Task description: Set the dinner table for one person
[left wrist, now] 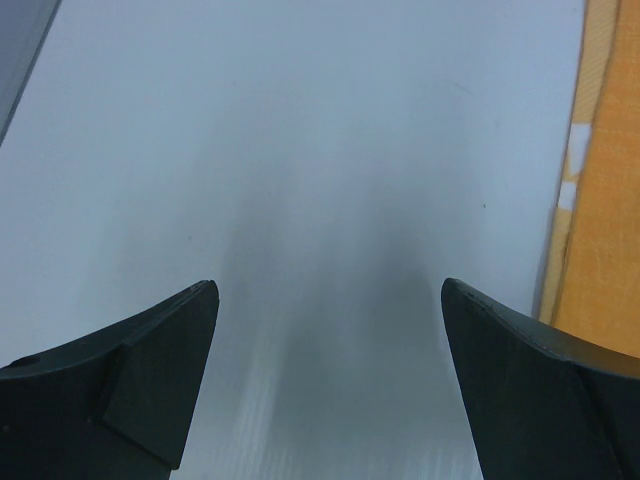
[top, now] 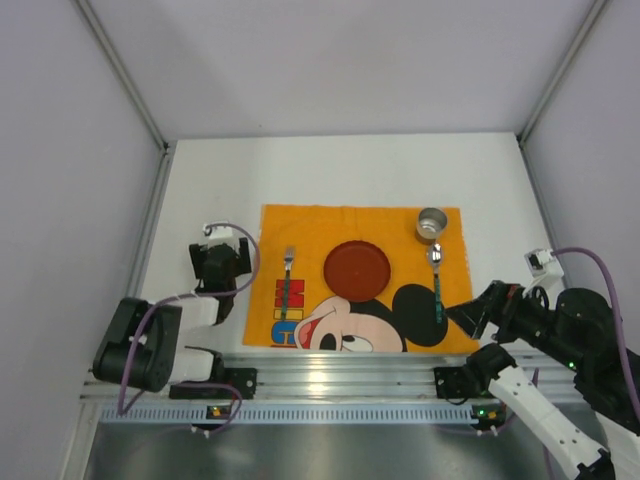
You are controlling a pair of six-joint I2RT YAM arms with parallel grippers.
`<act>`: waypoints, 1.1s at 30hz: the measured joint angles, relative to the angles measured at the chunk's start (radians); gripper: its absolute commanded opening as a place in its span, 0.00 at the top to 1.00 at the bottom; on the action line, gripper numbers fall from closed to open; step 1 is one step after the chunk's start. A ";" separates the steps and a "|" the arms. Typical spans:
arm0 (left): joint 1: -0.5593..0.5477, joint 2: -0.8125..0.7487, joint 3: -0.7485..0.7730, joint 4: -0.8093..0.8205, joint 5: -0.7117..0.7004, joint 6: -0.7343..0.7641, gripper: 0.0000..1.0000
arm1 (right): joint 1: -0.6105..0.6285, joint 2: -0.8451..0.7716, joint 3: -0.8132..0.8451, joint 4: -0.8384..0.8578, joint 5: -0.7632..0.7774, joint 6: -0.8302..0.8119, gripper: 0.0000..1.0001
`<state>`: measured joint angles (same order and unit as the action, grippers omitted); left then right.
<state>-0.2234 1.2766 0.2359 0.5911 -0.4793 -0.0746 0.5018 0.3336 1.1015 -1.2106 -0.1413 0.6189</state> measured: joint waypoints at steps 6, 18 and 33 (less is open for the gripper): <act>0.114 0.187 0.084 0.178 0.182 0.032 0.01 | 0.000 0.001 0.000 -0.032 0.073 -0.002 0.00; 0.213 0.301 0.090 0.392 0.398 0.026 0.02 | 0.000 0.069 -0.092 0.019 0.036 -0.081 0.00; 0.213 0.301 0.089 0.405 0.416 0.026 0.01 | 0.000 0.319 0.244 -0.006 0.293 -0.364 0.00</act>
<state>-0.0101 1.5776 0.3252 0.9958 -0.0631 -0.0490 0.5018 0.6521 1.3457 -1.2171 0.1516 0.2554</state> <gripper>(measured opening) 0.985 0.996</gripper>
